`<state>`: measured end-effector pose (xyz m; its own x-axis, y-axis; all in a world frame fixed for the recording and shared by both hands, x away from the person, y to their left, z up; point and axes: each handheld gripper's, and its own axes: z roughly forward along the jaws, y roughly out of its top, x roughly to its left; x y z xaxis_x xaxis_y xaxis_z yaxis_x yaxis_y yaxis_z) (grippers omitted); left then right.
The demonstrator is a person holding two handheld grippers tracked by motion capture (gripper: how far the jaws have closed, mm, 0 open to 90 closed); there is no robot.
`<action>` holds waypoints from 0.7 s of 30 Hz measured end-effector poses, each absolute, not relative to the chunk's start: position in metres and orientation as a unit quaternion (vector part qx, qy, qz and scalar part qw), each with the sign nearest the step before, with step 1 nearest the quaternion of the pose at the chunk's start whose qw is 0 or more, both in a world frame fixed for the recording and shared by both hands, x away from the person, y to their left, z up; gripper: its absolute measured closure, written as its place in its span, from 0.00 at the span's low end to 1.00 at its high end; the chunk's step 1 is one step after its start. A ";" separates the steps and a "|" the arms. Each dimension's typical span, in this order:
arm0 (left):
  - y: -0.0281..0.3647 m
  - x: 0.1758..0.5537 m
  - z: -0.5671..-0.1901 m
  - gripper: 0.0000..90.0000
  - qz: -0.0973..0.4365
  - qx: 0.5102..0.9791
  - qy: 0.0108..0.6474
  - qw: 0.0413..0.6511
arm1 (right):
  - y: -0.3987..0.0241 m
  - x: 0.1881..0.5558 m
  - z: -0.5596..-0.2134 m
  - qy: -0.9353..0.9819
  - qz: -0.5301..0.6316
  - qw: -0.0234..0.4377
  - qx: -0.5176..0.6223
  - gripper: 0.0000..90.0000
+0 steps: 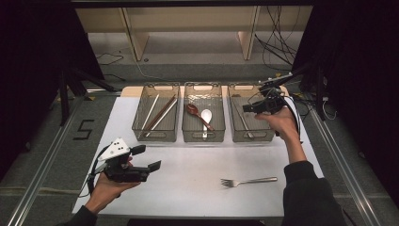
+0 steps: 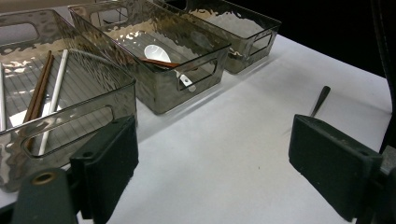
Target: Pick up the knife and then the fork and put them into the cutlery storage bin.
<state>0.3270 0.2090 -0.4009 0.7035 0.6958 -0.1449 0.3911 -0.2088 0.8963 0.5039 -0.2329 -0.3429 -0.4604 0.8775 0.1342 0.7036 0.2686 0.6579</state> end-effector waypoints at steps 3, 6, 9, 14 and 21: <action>0.209 0.327 -0.401 0.17 0.147 0.764 0.356 0.518 | -0.230 0.490 -0.339 0.796 0.347 0.127 0.480 0.40; 0.209 0.327 -0.401 0.17 0.147 0.767 0.354 0.515 | -0.227 0.479 -0.337 0.803 0.355 0.125 0.463 0.39; 0.209 0.327 -0.401 0.17 0.147 0.766 0.354 0.516 | -0.225 0.469 -0.335 0.807 0.360 0.120 0.452 0.37; 0.209 0.327 -0.401 0.17 0.147 0.764 0.356 0.517 | -0.223 0.454 -0.337 0.813 0.365 0.120 0.437 0.35; 0.209 0.327 -0.401 0.17 0.148 0.765 0.356 0.517 | -0.222 0.435 -0.343 0.820 0.368 0.114 0.423 0.34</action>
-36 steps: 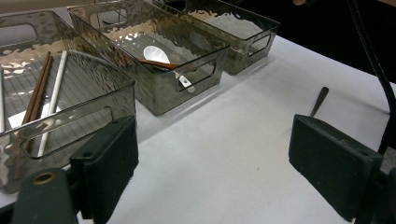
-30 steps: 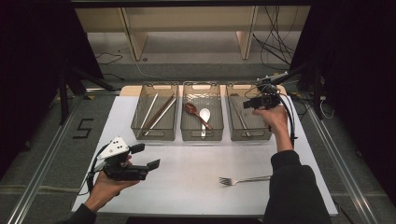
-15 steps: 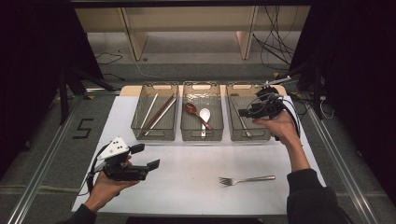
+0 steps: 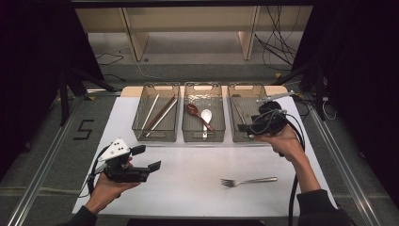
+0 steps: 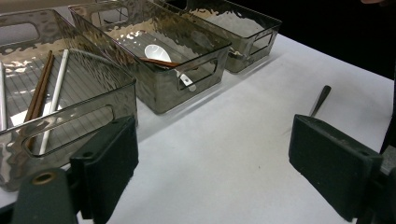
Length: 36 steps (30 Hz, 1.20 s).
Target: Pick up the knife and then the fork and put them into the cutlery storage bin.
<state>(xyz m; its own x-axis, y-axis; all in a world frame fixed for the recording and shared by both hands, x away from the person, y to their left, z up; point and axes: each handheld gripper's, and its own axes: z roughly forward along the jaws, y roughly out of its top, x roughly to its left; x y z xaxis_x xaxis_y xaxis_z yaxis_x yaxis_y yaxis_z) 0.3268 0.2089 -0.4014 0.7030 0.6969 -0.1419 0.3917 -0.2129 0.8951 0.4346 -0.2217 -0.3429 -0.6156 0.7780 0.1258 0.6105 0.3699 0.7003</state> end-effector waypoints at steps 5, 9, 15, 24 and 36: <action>0.209 0.327 -0.401 0.17 0.148 0.764 0.357 0.517 | -0.223 0.421 -0.348 0.822 0.373 0.109 0.416 0.32; 0.209 0.326 -0.401 0.17 0.148 0.764 0.356 0.517 | -0.224 0.414 -0.353 0.828 0.367 0.104 0.411 0.31; 0.209 0.326 -0.401 0.17 0.148 0.766 0.354 0.515 | -0.225 0.407 -0.362 0.835 0.357 0.097 0.408 0.31; 0.209 0.326 -0.400 0.17 0.148 0.767 0.353 0.516 | -0.225 0.397 -0.375 0.853 0.329 0.080 0.398 0.31; 0.209 0.326 -0.401 0.17 0.148 0.766 0.353 0.516 | -0.224 0.387 -0.392 0.872 0.294 0.062 0.386 0.28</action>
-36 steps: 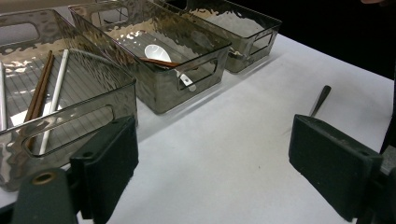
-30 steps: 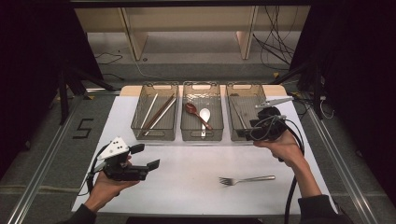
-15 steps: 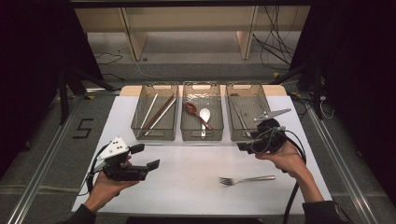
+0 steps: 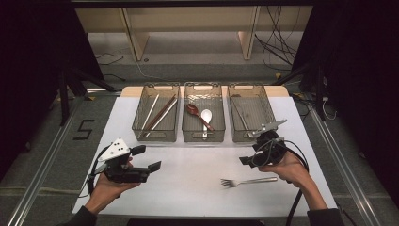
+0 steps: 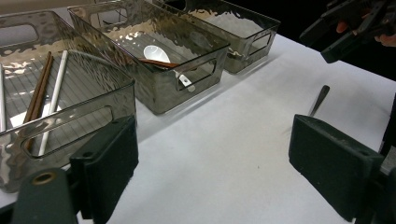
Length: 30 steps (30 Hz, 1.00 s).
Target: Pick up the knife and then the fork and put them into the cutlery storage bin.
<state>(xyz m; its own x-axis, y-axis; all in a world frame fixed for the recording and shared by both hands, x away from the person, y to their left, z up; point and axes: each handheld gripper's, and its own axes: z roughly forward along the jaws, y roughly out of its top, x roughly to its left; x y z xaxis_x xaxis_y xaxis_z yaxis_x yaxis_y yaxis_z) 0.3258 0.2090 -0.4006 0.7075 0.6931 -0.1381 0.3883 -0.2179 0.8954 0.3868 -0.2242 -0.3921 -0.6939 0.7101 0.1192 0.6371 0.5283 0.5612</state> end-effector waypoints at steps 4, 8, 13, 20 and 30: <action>0.209 0.326 -0.401 0.17 0.147 0.766 0.353 0.516 | -0.222 0.382 -0.397 0.882 0.283 0.057 0.373 0.26; 0.209 0.326 -0.401 0.17 0.148 0.766 0.353 0.516 | -0.219 0.378 -0.403 0.891 0.268 0.046 0.363 0.24; 0.209 0.326 -0.400 0.17 0.149 0.767 0.352 0.516 | -0.219 0.374 -0.411 0.898 0.252 0.039 0.359 0.25; 0.209 0.326 -0.401 0.17 0.149 0.767 0.352 0.516 | -0.220 0.370 -0.424 0.909 0.218 0.035 0.353 0.30; 0.208 0.326 -0.401 0.17 0.148 0.767 0.352 0.516 | -0.222 0.365 -0.440 0.923 0.165 0.031 0.347 0.42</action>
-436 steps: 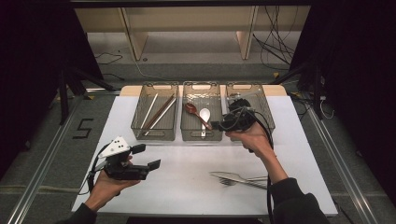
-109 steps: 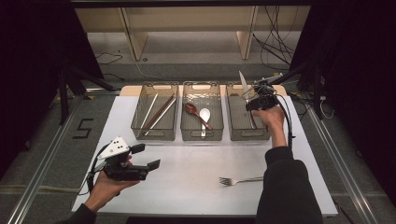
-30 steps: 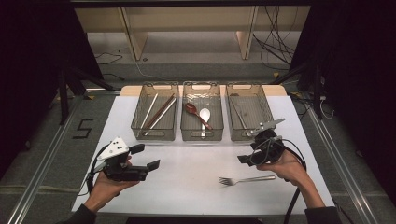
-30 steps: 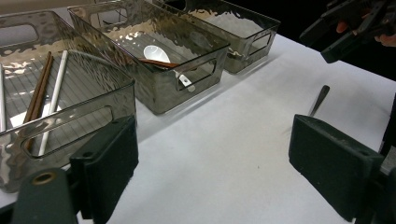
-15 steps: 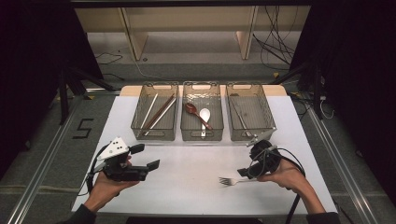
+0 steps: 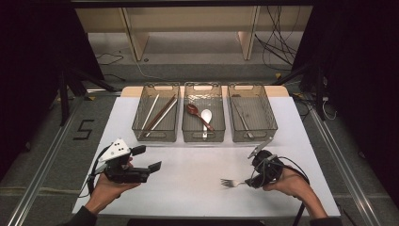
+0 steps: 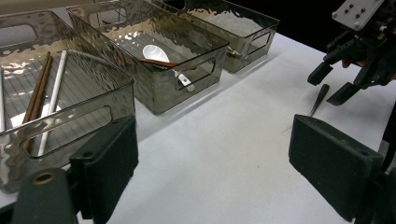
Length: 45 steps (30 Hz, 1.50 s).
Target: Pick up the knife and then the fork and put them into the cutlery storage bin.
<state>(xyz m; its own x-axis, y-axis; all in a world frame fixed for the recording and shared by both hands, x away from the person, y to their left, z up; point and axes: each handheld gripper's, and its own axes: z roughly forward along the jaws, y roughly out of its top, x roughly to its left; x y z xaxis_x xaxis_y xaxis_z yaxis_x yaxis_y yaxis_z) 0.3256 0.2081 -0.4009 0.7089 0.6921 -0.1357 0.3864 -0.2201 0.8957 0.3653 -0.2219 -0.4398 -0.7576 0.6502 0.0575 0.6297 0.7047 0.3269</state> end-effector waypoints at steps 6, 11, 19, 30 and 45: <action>0.207 0.326 -0.401 0.17 0.148 0.768 0.350 0.516 | -0.219 0.365 -0.447 0.929 0.140 0.032 0.342 0.51; 0.208 0.326 -0.401 0.17 0.148 0.769 0.349 0.514 | -0.219 0.366 -0.452 0.932 0.128 0.033 0.338 0.57; 0.207 0.326 -0.401 0.17 0.148 0.770 0.349 0.514 | -0.214 0.365 -0.455 0.938 0.101 0.046 0.328 0.65; 0.207 0.326 -0.401 0.17 0.148 0.770 0.349 0.514 | -0.207 0.362 -0.455 0.945 0.086 0.048 0.313 0.76; 0.207 0.326 -0.402 0.17 0.148 0.770 0.349 0.512 | -0.201 0.361 -0.454 0.950 0.071 0.034 0.302 0.92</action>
